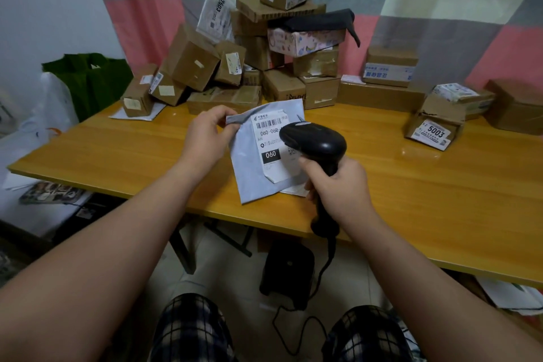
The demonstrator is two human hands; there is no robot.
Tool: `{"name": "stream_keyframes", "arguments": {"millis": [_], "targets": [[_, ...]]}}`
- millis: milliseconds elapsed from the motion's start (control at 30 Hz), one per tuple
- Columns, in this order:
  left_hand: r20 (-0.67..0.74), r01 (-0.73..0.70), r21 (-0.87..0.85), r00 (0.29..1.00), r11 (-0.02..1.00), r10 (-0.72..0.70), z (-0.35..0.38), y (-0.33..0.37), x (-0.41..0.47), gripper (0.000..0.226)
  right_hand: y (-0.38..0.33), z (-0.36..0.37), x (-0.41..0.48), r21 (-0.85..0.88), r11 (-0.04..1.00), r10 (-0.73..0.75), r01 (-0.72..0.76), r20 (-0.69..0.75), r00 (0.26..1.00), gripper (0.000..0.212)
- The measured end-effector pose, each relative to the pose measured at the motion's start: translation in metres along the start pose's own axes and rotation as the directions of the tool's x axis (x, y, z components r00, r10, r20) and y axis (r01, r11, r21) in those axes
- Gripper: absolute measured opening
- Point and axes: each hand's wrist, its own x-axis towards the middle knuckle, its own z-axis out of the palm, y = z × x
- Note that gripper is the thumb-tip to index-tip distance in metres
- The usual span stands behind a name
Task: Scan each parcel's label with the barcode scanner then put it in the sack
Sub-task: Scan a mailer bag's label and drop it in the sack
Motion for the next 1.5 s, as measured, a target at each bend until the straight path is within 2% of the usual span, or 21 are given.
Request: {"name": "stream_keyframes", "arguments": {"millis": [333, 467, 567, 767, 900, 1000, 1133, 1233, 1400, 1500], "targets": [[-0.013, -0.028, 0.036, 1.0, 0.999, 0.028, 0.001, 0.004, -0.004, 0.01, 0.0, -0.003, -0.001, 0.013, 1.0, 0.021, -0.021, 0.027, 0.999, 0.026], [-0.032, -0.046, -0.029, 0.998, 0.999, 0.045, -0.005, 0.013, -0.01, 0.008, -0.003, 0.001, -0.001, 0.043, 0.999, 0.013, -0.015, 0.037, 0.999, 0.026], [-0.097, -0.061, -0.116, 0.994, 0.991, 0.05, -0.021, 0.023, -0.021, 0.01, -0.012, 0.013, -0.003, 0.071, 0.997, -0.004, -0.002, 0.086, 0.996, 0.022], [-0.294, -0.113, -0.149, 0.953, 0.982, 0.066, -0.101, 0.021, -0.062, 0.021, -0.045, 0.066, -0.019, 0.175, 0.98, -0.145, 0.099, 0.273, 0.951, 0.02], [-0.43, 0.011, -0.064, 0.902, 0.998, -0.037, -0.168, -0.011, -0.109, 0.009, -0.064, 0.131, -0.044, 0.174, 0.973, -0.215, 0.15, 0.456, 0.864, 0.024], [-0.519, 0.169, 0.005, 0.843, 0.986, -0.142, -0.219, -0.043, -0.156, 0.012, -0.074, 0.186, -0.071, 0.148, 0.973, -0.233, 0.18, 0.586, 0.776, 0.033], [-0.601, 0.347, 0.109, 0.769, 0.931, -0.216, -0.276, -0.08, -0.222, 0.012, -0.075, 0.25, -0.115, 0.093, 0.975, -0.205, 0.201, 0.731, 0.651, 0.018], [-0.652, 0.45, 0.11, 0.705, 0.886, -0.277, -0.304, -0.111, -0.261, 0.012, -0.064, 0.294, -0.142, 0.025, 0.97, -0.166, 0.243, 0.796, 0.582, 0.027], [-0.684, 0.576, 0.047, 0.614, 0.816, -0.394, -0.317, -0.16, -0.299, 0.009, -0.041, 0.352, -0.169, -0.068, 0.968, -0.082, 0.242, 0.825, 0.559, 0.04], [-0.713, 0.58, -0.086, 0.532, 0.81, -0.457, -0.316, -0.181, -0.307, 0.008, -0.019, 0.383, -0.182, -0.14, 0.956, -0.042, 0.258, 0.804, 0.593, 0.052]]}}
